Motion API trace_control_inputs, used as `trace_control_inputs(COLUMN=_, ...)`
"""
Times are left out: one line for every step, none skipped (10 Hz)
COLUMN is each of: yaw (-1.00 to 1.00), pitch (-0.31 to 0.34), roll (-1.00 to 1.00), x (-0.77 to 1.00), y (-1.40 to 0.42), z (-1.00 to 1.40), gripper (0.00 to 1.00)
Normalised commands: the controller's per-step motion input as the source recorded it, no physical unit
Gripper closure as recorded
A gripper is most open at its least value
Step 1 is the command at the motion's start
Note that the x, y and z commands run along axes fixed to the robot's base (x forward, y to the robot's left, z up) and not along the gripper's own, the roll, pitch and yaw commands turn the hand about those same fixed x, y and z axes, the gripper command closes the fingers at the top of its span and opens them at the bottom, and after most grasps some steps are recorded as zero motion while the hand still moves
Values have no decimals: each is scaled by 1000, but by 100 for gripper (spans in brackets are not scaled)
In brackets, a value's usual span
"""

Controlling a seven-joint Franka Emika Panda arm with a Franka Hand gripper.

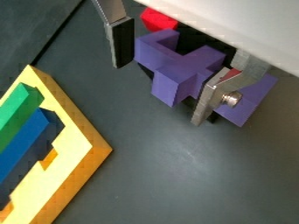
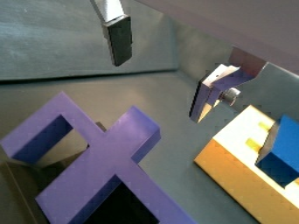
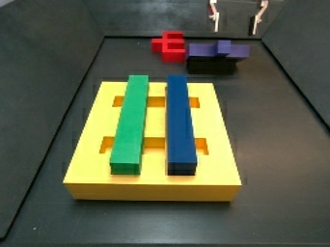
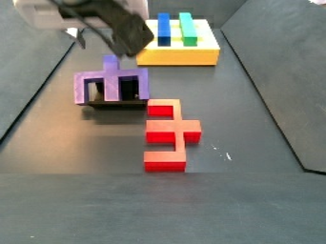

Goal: Pick up the purple object. Move up. Place the purple object on the fixture. Regrasp the purple object. Move to above the board. Insert the purple object.
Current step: Regrasp the purple object.

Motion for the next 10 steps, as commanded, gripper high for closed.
trace_control_inputs(yaw=11, pitch=100, roll=794, x=0, y=-197, z=180, gripper=0)
trace_control_inputs(yaw=11, pitch=89, roll=809, x=0, y=-177, z=151, gripper=0)
trace_control_inputs(yaw=3, pitch=86, roll=843, x=0, y=-160, z=123, gripper=0)
trace_control_inputs(yaw=3, pitch=100, roll=891, x=0, y=-140, z=94, gripper=0)
trace_control_inputs(yaw=0, pitch=123, roll=823, x=0, y=-109, z=134, gripper=0)
trace_control_inputs(yaw=0, pitch=143, roll=783, x=0, y=-49, z=140, gripper=0)
trace_control_inputs(yaw=0, pitch=129, roll=769, x=0, y=-9, z=117, gripper=0)
trace_control_inputs(yaw=0, pitch=137, roll=791, x=0, y=0, z=143, gripper=0)
trace_control_inputs(yaw=0, pitch=151, roll=771, x=0, y=0, z=143, gripper=0)
trace_control_inputs(yaw=0, pitch=143, roll=771, x=0, y=0, z=129, gripper=0)
